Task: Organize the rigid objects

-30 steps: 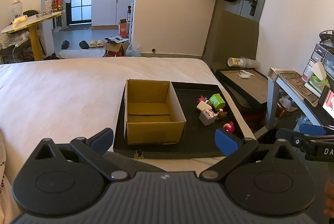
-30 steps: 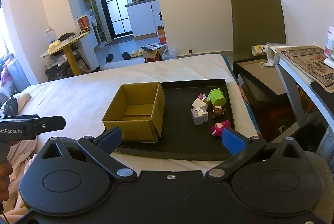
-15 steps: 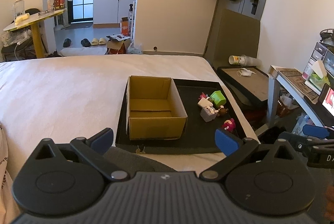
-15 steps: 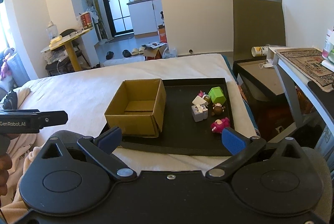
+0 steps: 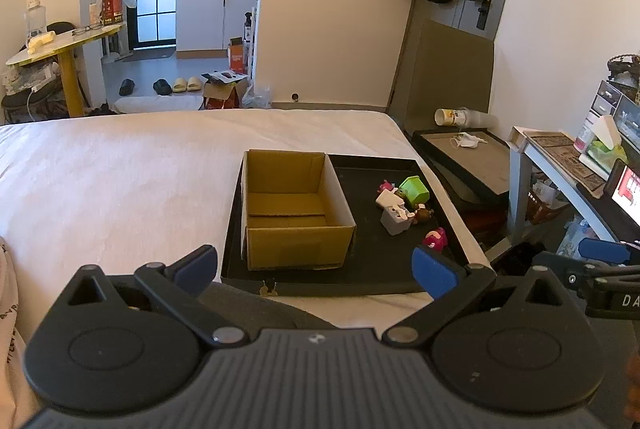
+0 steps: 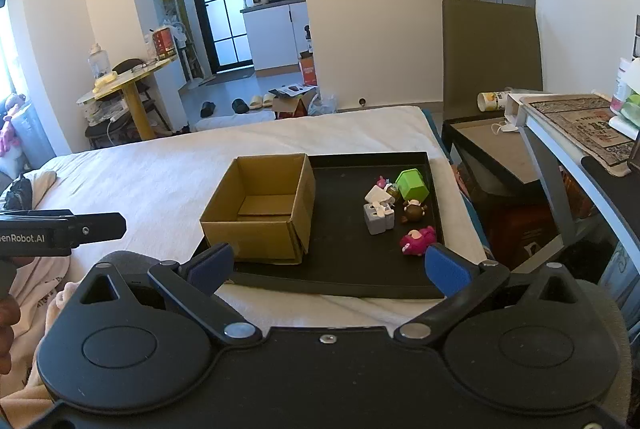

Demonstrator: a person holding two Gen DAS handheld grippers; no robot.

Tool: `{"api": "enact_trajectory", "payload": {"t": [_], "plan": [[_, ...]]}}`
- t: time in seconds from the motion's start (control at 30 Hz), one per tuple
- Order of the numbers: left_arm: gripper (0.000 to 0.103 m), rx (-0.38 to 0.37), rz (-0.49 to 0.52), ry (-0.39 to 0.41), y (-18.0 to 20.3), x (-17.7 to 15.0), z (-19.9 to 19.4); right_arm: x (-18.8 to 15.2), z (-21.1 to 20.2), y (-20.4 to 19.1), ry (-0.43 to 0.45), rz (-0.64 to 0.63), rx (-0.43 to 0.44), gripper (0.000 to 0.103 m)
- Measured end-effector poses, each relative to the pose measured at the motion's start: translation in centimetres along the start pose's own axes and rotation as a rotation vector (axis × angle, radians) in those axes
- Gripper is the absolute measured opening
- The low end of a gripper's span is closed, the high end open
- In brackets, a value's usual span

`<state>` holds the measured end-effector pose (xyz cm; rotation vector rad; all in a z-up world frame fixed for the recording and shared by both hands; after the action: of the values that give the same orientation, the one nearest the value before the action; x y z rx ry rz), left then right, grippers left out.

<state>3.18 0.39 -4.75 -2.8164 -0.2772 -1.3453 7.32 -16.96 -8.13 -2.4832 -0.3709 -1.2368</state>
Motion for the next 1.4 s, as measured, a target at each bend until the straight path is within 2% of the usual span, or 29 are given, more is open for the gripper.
{"api": "enact_trajectory", "payload": {"t": [1.0,1.4], "plan": [[0.103,0.001,0.005,-0.004,-0.5,0.3,-0.2,-0.1,-0.1,-0.1,-0.003,-0.002,-0.017,0.103],[0.103,0.023,-0.027,-0.025,-1.9,0.8,2.2,0.0,1.1,1.2,0.006,0.026,-0.028,0.103]]}}
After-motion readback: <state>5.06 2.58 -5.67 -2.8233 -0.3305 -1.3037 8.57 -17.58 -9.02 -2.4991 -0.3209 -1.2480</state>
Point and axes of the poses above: each gripper's, at about its wrist camera, not at the fingertips, and z roughly the way its jaws point, y to its right, x to its top, the point moved 9 cm from there along z, roughly the way its jaws point, and after that the axes turned 4 degrees about x, right-handed, at the moved point
